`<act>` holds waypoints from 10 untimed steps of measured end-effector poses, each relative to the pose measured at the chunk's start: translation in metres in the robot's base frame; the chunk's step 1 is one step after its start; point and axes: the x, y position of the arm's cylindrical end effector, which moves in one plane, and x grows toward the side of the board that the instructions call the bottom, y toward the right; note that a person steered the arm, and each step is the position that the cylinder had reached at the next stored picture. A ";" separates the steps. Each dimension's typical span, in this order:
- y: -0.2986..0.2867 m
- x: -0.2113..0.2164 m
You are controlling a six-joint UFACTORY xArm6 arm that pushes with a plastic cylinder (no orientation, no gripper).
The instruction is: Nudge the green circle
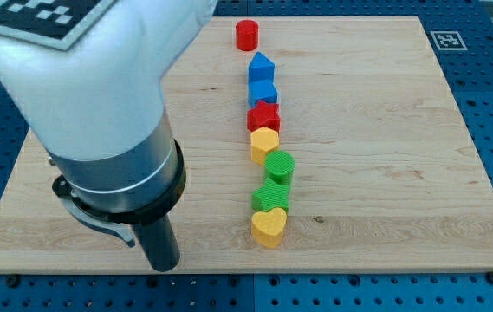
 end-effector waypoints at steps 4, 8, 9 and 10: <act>0.100 -0.001; 0.173 -0.009; 0.170 -0.041; 0.170 -0.081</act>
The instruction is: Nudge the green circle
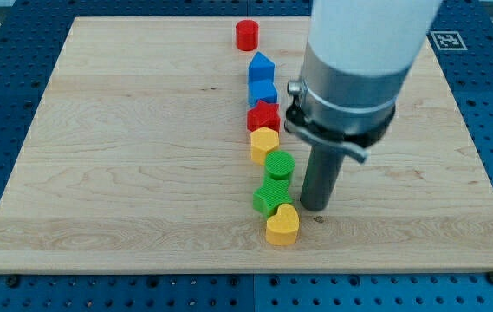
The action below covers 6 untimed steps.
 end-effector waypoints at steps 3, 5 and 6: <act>-0.011 -0.018; -0.017 -0.017; 0.024 -0.017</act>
